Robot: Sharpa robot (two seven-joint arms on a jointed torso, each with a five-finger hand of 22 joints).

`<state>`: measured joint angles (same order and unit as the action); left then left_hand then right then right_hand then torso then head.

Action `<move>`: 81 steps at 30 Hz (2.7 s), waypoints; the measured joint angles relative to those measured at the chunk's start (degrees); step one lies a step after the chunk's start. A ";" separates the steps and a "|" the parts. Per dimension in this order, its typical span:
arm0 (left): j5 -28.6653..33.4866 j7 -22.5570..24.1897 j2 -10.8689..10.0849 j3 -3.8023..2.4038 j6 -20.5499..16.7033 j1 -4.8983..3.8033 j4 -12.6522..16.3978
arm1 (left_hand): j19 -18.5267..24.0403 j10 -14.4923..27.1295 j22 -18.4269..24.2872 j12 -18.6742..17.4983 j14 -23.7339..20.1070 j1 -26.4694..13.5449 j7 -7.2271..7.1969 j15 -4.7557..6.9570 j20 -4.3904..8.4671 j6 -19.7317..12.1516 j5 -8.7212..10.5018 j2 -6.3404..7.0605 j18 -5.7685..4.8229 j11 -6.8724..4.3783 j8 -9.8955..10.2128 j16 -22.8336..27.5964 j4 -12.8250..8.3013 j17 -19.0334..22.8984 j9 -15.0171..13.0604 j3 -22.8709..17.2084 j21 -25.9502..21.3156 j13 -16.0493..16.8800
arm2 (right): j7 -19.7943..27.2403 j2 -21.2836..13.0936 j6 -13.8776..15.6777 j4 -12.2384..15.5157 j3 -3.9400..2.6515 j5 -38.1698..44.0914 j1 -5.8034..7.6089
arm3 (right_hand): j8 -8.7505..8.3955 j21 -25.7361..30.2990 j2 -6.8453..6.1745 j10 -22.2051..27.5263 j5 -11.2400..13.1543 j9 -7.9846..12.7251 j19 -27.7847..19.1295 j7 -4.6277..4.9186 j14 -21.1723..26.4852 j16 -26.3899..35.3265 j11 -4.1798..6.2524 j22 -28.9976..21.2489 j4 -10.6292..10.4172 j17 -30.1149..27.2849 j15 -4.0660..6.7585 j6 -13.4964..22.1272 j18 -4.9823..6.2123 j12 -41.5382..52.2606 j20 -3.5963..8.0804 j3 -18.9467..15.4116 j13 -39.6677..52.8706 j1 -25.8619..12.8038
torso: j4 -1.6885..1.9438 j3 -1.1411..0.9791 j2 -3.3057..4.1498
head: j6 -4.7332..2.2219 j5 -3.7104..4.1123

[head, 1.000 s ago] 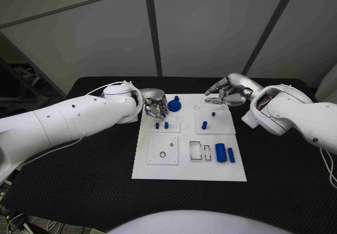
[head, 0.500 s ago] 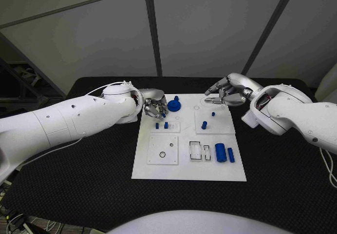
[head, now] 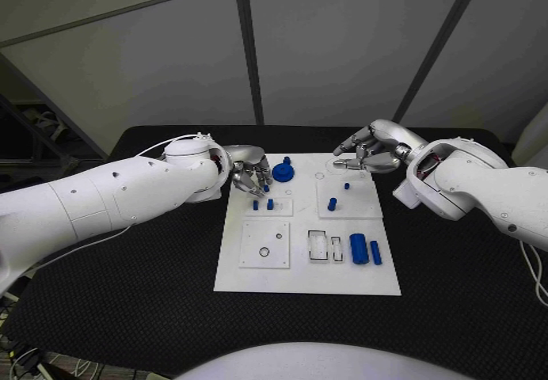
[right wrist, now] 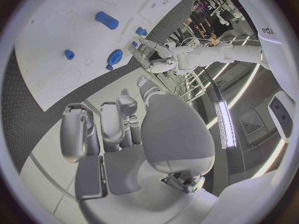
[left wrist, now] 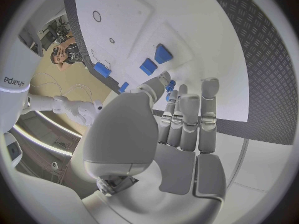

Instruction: Assemble the parts on the task board

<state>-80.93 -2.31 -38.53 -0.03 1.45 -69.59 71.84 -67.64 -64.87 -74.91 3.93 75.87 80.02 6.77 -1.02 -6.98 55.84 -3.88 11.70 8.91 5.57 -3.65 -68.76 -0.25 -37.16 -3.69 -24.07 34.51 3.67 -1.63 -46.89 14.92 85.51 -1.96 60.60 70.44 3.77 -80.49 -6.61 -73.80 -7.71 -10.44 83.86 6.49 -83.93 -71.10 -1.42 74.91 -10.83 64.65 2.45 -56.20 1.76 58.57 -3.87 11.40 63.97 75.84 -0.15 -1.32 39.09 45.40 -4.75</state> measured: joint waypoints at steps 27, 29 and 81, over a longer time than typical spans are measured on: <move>18.84 3.08 -8.99 -1.32 -10.39 0.06 3.57 | 2.03 -4.80 2.59 3.39 -4.38 3.34 1.30 1.31 1.05 7.15 -0.74 -2.98 1.37 -1.45 -3.32 10.04 0.09 14.95 -1.21 -1.07 -7.09 0.36 | -4.53 0.68 -0.43 -1.96 0.29 19.79 -0.99 | 0.22 2.44 -2.89 9.29 0.27 -0.83 -0.19 0.77 -0.09 5.57 -2.15 0.00 1.36 -4.05 -0.95 -5.28 0.91 -48.55 -0.86 7.86 -42.23 6.96 | -0.03 -0.07 0.00 | -1.63 2.69; 25.96 4.46 -9.91 -1.34 -11.92 0.30 4.49 | 2.32 -5.21 3.03 3.39 -4.68 2.63 1.18 1.32 1.25 7.26 -0.50 -2.92 1.37 -1.28 -3.32 11.25 0.09 15.62 -1.29 -1.07 -7.76 0.44 | -5.58 1.07 -0.74 -1.95 0.44 23.36 -1.26 | 0.22 2.29 -3.20 9.29 0.27 -0.69 0.01 0.77 -0.03 5.07 -2.15 0.00 1.61 -3.54 -1.05 -5.28 0.92 -49.92 -1.06 8.11 -43.64 7.28 | -0.03 -0.07 0.00 | -2.09 3.86; 73.30 16.81 -13.34 -1.29 -17.49 1.94 9.61 | 3.17 -5.80 4.82 3.39 -5.74 1.71 1.11 1.22 1.13 7.74 -0.52 -3.12 1.33 -1.47 -3.32 15.05 0.25 17.50 -1.48 -1.22 -9.96 0.64 | -13.70 5.69 -7.46 -4.30 0.65 40.62 -3.88 | 1.24 -2.89 0.51 3.14 -1.23 0.00 0.21 0.15 -0.03 5.27 -1.56 -0.01 8.49 -7.10 -1.38 -10.83 0.90 -54.63 -1.22 14.16 -54.96 8.27 | 0.01 0.04 0.04 | -2.27 6.50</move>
<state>-7.63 14.50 -51.87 -1.31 -16.05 -67.66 81.45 -64.47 -70.68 -70.09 7.32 70.13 81.73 7.88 0.20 -5.85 63.58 -4.40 8.59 10.24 4.10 -6.97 -53.71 0.00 -19.65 -5.17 -25.29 24.55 4.31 -15.33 -41.20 7.45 81.21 -1.31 101.22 66.56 5.01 -83.38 -6.10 -70.67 -8.94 -10.43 84.06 6.64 -83.96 -65.83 -2.99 74.90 -2.34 57.54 1.07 -67.04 2.67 3.93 -5.10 25.56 9.01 84.10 -0.14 -1.28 39.13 43.13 1.75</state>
